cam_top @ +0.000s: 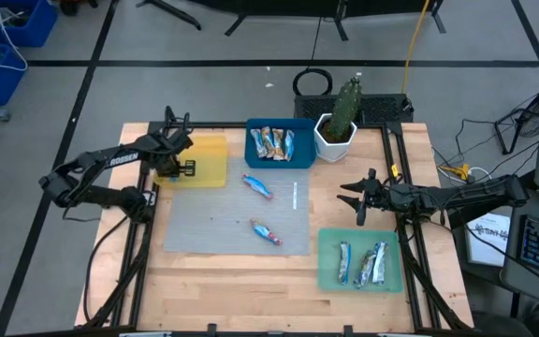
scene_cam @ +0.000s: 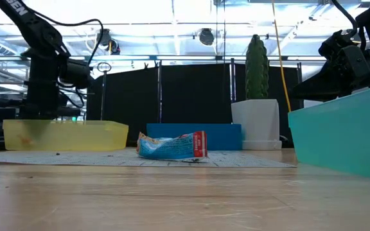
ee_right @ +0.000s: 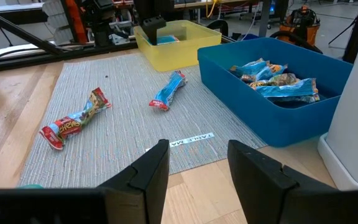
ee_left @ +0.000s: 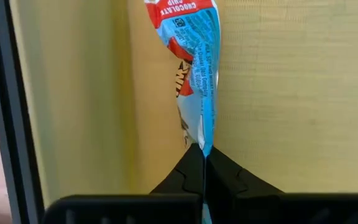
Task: Pick and place Granola Bars by type
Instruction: Put the red granola bar into the yellow bin
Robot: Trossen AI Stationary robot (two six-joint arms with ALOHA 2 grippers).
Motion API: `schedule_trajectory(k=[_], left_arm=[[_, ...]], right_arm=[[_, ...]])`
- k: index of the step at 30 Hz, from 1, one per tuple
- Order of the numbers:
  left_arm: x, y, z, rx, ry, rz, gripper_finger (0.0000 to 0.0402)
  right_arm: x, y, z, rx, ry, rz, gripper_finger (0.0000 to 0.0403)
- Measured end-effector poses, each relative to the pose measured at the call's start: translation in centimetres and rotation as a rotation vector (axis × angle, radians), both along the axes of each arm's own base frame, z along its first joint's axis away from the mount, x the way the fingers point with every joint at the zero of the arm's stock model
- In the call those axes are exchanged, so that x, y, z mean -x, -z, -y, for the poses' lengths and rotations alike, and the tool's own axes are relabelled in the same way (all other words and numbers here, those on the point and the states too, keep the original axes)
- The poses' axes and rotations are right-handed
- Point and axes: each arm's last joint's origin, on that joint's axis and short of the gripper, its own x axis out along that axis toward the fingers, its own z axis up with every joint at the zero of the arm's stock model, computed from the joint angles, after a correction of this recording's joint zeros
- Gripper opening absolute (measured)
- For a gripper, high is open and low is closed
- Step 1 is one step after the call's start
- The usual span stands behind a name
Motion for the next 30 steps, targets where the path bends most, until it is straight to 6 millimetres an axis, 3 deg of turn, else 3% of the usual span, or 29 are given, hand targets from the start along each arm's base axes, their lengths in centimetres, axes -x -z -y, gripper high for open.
schedule_trajectory(k=[9,19,23,30], left_arm=[[-0.3,-0.8,-0.2,0.009,0.024,0.006,0.0074],[-0.8,-2.5,-0.8,-0.012,0.001,0.013,0.0199],[-1.0,-4.2,-1.1,-0.014,0.001,0.016,0.0238],[-1.5,-9.0,-1.6,-0.123,0.015,0.102,0.0273]], right_arm=[[0.0,0.0,0.0,0.0,0.0,0.0,0.0157],[0.0,0.0,0.0,0.0,0.0,0.0,0.0157],[0.0,0.0,0.0,0.0,0.0,0.0,0.0157],[0.0,0.0,0.0,0.0,0.0,0.0,0.0157]])
